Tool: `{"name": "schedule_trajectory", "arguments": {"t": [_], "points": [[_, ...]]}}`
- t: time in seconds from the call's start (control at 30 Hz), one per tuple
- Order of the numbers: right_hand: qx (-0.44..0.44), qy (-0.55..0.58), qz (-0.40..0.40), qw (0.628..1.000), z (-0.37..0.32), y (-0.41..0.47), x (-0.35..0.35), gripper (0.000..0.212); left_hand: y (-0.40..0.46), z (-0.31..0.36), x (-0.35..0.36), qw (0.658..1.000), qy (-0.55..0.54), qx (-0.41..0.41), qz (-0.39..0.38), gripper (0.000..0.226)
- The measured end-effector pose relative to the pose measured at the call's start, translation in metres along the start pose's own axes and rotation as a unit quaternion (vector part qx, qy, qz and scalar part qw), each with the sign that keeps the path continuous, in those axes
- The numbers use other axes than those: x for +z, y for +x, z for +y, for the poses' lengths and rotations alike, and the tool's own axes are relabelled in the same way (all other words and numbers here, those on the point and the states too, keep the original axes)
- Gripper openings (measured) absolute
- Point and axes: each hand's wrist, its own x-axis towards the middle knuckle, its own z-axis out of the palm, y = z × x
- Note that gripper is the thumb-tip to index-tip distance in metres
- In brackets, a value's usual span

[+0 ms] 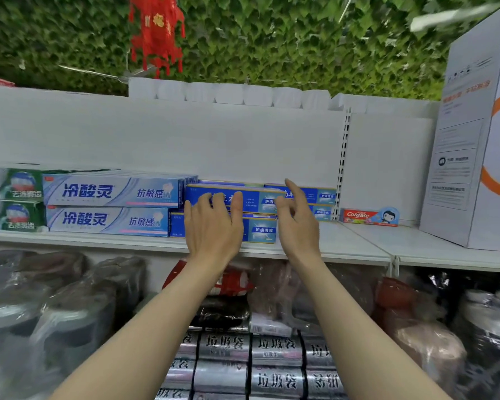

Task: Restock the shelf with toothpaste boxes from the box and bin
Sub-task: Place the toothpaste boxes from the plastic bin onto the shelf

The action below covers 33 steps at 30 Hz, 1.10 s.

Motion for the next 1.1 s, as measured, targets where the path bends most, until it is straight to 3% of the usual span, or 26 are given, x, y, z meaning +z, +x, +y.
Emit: {"name": "schedule_trajectory", "arguments": {"t": [0.13, 0.4, 0.67, 0.8, 0.87, 1.0, 1.1], "points": [[0.021, -0.019, -0.077, 0.997, -0.007, 0.004, 0.002, 0.048, 0.012, 0.002, 0.002, 0.999, 0.022, -0.018, -0.032, 0.078], [0.048, -0.045, -0.157, 0.985, -0.008, 0.015, 0.01, 0.059, 0.025, 0.006, 0.008, 0.994, 0.071, -0.043, -0.074, 0.086], [0.052, -0.026, -0.148, 0.987, -0.007, 0.015, 0.008, 0.06, 0.023, 0.012, -0.008, 0.996, 0.058, -0.039, -0.05, 0.085], [0.015, -0.004, -0.085, 0.996, -0.015, 0.008, 0.002, 0.055, 0.009, 0.024, -0.03, 0.996, -0.065, -0.052, -0.021, 0.073], [-0.002, 0.023, -0.077, 0.997, -0.024, 0.002, 0.0, 0.052, 0.001, 0.03, -0.045, 0.978, -0.179, -0.11, -0.011, 0.061], [-0.016, 0.049, -0.106, 0.993, -0.043, -0.013, 0.006, 0.046, -0.006, 0.018, -0.065, 0.89, -0.376, -0.259, 0.024, 0.037], [-0.009, 0.085, -0.15, 0.985, -0.06, -0.031, 0.021, 0.045, -0.015, -0.002, -0.081, 0.851, -0.419, -0.312, 0.049, 0.025]]}}
